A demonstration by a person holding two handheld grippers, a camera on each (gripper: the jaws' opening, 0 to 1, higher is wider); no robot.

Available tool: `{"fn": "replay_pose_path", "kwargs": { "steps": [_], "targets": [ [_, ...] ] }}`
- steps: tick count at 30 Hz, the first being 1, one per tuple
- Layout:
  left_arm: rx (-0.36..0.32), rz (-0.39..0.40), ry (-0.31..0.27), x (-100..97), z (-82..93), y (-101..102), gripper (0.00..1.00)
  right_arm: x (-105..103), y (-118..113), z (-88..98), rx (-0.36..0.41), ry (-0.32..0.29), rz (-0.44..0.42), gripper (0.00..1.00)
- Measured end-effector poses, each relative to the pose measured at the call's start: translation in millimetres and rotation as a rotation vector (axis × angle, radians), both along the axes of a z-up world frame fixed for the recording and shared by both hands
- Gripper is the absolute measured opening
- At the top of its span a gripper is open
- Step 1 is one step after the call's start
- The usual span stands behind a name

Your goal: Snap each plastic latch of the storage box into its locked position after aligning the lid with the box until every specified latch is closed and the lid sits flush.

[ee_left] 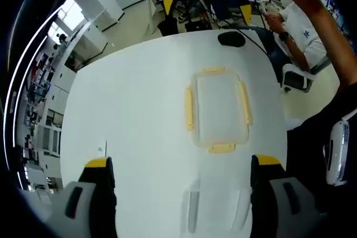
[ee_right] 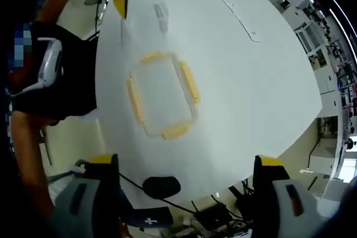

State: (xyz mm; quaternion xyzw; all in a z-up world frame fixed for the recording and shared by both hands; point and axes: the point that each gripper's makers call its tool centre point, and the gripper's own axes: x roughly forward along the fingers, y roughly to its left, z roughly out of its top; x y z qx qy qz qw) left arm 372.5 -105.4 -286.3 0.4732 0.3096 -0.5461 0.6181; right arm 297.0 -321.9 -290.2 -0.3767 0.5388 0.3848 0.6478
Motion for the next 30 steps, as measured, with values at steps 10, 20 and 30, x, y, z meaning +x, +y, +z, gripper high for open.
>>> {"fn": "replay_pose_path", "kwargs": {
  "steps": [10,20,30],
  "targets": [
    [0.007,0.009,0.003,0.5,-5.6,3,1.00,1,-2,-8.2,-0.001,0.009,-0.005,0.98],
    [0.008,0.009,0.015,-1.5,-15.8,4,1.00,1,1,-13.4,0.006,0.010,0.002,0.97],
    [0.022,0.023,0.032,-0.5,-34.1,11,1.00,1,2,-25.0,0.009,0.021,0.002,0.97]
  ]
}}
